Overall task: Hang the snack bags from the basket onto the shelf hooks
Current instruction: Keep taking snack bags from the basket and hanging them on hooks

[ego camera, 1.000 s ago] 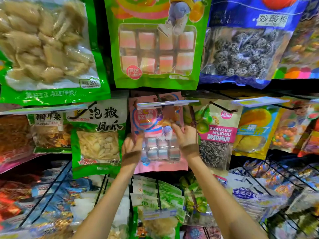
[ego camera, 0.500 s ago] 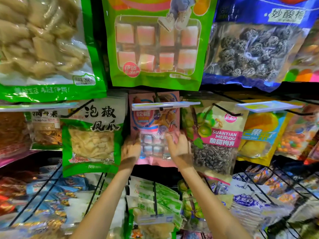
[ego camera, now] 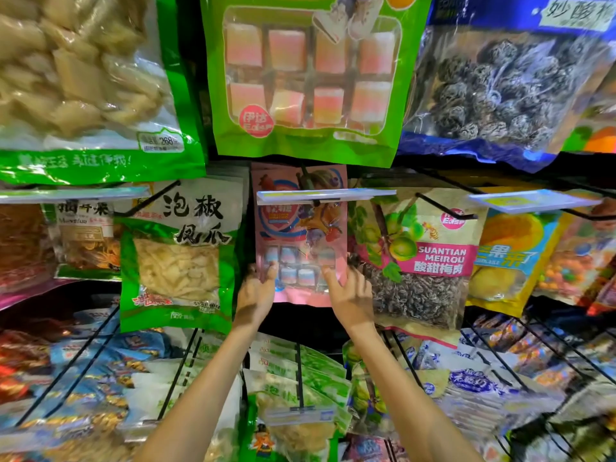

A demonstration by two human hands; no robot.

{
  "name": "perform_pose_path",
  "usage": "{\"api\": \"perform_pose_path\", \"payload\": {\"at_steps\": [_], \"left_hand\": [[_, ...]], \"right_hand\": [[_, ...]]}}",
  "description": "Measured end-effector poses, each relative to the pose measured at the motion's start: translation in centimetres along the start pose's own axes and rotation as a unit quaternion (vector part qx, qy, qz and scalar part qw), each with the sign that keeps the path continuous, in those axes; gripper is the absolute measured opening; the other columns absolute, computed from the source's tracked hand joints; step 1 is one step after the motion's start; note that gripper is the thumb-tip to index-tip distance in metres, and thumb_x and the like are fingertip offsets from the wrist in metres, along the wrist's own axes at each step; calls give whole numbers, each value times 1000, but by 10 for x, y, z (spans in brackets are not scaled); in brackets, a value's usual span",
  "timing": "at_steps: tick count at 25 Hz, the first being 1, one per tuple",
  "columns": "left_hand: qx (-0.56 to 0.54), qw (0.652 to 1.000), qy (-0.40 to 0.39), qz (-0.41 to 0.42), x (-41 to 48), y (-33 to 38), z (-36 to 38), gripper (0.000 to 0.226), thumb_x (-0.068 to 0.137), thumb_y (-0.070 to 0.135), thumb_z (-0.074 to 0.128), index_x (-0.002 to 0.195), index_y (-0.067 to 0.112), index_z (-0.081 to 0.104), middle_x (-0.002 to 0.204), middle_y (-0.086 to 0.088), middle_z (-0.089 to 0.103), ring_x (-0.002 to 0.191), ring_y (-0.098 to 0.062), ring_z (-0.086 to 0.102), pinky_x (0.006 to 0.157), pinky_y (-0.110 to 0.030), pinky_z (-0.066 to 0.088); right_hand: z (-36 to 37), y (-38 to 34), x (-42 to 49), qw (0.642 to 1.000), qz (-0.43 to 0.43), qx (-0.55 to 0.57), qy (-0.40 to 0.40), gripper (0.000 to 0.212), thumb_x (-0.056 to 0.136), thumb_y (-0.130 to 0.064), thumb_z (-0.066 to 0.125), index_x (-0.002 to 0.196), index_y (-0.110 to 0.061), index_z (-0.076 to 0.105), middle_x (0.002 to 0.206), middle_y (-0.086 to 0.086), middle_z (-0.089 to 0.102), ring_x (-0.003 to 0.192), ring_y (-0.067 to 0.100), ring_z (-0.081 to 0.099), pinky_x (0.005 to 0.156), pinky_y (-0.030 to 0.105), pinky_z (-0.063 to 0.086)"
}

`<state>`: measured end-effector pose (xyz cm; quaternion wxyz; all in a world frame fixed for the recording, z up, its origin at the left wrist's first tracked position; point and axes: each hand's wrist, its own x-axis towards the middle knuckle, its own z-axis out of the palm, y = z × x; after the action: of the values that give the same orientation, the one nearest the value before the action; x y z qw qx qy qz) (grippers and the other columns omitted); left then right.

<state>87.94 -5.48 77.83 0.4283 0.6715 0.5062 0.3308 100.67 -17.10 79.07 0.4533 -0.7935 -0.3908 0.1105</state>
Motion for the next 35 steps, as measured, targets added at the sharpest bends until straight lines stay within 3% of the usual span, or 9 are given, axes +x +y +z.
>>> {"api": "perform_pose_path", "payload": {"at_steps": [3,7,11,16,19,25,29,33,35], "left_hand": [[16,1000,0,21,-4,0,-2,62,100,47,42,135,-4,46,135,-26,53,124,-38,51,99,-38,40],[41,998,2,54,-9,1,-4,56,102,41,43,127,-7,51,122,-29,58,115,-39,56,93,-37,42],[71,996,-1,57,-12,-3,-5,55,99,44,46,109,-9,57,112,-29,60,110,-39,57,90,-40,44],[135,989,-3,53,-21,-7,-12,60,98,43,51,141,3,41,136,-21,50,124,-36,50,98,-40,42],[172,982,-4,83,-32,-3,-16,58,98,39,51,144,9,36,139,-19,46,127,-34,46,99,-39,40],[342,923,-84,153,-64,13,-30,52,99,39,46,140,11,33,134,-13,41,123,-33,45,96,-45,46],[491,857,-73,137,-87,19,-45,56,99,43,42,146,15,29,140,-11,39,124,-31,45,96,-46,45],[532,834,-51,138,-116,24,-51,53,99,40,44,144,14,35,128,-12,55,117,-32,54,94,-44,45],[548,824,-32,141,-131,25,-52,53,99,41,45,144,14,35,133,-13,51,124,-34,48,98,-46,41]], "right_hand": [[-2,-7,-2,998,0,-57,22,52,100,-41,48,132,-1,51,135,17,52,127,30,44,105,34,30],[-8,-13,0,994,18,-104,16,43,97,-45,49,103,-3,59,109,18,61,109,32,55,88,37,41],[-15,-18,-1,983,20,-181,-18,51,97,-52,45,111,-4,56,117,18,59,114,32,54,94,40,41],[-24,-20,-7,966,16,-249,-63,51,99,-50,45,122,-5,53,131,15,53,126,30,47,102,36,38],[-31,-22,-15,952,1,-291,-94,44,102,-42,42,127,-7,49,137,15,49,131,31,43,103,36,38],[-35,-13,-34,926,-73,-331,-164,48,98,-37,48,136,-9,39,136,12,46,123,32,50,92,43,49],[-41,-12,-47,897,-140,-366,-203,60,96,-38,52,145,-9,32,140,13,42,126,34,46,93,45,50],[-48,-9,-62,895,-183,-355,-200,54,95,-35,55,140,-7,42,139,13,44,119,36,54,89,44,51],[-53,-7,-70,888,-202,-360,-202,52,94,-36,56,137,-8,45,139,14,46,116,37,56,90,45,51]]}}
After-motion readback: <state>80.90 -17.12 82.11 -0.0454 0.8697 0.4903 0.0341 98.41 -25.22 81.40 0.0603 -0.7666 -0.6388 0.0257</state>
